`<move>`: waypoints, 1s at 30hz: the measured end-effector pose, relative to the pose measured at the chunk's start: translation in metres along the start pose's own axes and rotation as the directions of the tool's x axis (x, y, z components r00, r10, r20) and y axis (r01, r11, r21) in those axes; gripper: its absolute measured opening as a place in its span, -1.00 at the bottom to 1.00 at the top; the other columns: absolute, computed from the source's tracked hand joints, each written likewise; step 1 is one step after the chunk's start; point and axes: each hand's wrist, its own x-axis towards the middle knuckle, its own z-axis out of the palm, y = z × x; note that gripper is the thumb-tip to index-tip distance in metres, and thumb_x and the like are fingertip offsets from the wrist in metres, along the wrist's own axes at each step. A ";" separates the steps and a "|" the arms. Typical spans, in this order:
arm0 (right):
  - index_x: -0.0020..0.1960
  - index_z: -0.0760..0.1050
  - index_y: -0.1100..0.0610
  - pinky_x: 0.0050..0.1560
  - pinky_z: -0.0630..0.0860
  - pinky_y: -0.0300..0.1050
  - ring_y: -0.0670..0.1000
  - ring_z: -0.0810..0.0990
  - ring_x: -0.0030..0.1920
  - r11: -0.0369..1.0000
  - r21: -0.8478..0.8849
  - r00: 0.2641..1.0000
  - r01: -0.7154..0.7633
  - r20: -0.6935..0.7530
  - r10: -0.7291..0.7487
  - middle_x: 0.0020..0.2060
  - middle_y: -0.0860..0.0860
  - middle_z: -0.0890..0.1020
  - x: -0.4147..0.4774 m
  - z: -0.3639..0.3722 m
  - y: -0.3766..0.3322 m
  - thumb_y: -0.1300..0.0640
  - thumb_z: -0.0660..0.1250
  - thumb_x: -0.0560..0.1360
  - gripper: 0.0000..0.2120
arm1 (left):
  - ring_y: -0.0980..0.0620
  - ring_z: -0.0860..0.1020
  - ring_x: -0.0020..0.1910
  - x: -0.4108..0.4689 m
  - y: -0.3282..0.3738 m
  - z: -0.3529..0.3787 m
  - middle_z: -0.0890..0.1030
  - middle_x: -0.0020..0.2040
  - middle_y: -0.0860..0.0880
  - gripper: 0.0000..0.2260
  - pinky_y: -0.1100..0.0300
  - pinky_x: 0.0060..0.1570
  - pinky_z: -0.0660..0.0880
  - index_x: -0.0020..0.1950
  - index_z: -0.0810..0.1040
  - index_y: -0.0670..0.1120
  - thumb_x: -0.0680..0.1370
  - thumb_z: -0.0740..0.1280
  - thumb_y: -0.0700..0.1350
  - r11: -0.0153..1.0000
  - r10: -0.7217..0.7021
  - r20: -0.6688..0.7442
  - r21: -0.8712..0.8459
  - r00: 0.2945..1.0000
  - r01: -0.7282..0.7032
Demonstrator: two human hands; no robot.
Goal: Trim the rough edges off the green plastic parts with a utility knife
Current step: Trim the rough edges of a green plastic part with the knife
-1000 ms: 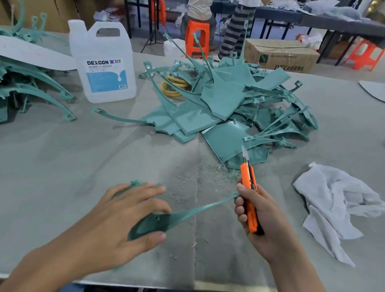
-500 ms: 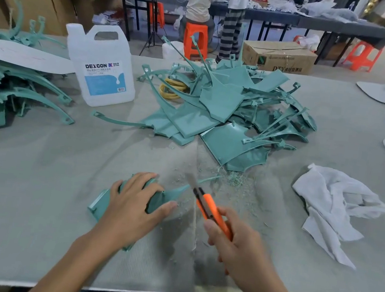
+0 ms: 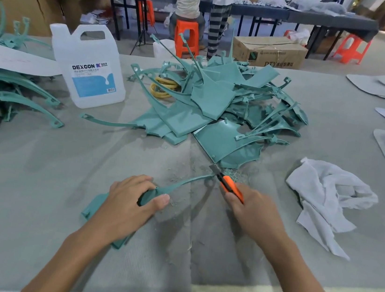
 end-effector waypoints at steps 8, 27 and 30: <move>-0.13 0.40 0.00 -0.27 0.41 -0.02 0.02 0.54 -0.30 0.994 0.008 0.994 0.106 0.026 -0.106 -0.34 -0.04 0.55 -0.018 -0.018 -0.022 -0.14 0.19 0.63 -0.73 | 0.15 0.38 0.35 0.000 0.002 -0.003 0.45 0.29 0.20 -0.41 -0.04 0.40 0.29 0.08 0.54 0.13 0.41 0.02 0.52 1.000 -0.004 0.028 0.017 1.000 0.004; 0.28 0.50 -0.11 -0.29 0.45 -0.07 0.01 0.55 -0.28 0.987 -0.107 0.991 0.121 -0.042 -0.126 -0.25 -0.07 0.61 -0.001 -0.023 0.002 -0.11 0.21 0.64 -0.74 | 0.18 0.49 0.11 0.001 0.005 -0.006 0.54 0.08 0.21 -0.41 0.03 0.21 0.39 -0.04 0.57 0.07 0.42 0.04 0.51 1.000 -0.006 0.042 -0.029 0.999 0.007; 0.40 0.33 -0.27 -0.35 0.50 -0.26 -0.12 0.56 -0.38 0.963 0.076 0.965 0.260 -0.061 -0.256 -0.36 -0.14 0.60 -0.021 -0.008 -0.015 -0.20 0.20 0.63 -0.65 | 0.12 0.57 -0.07 0.008 0.003 -0.012 0.63 -0.10 0.11 -0.41 0.01 0.06 0.50 -0.08 0.58 0.02 0.42 0.09 0.50 0.988 -0.075 0.058 -0.134 0.995 0.083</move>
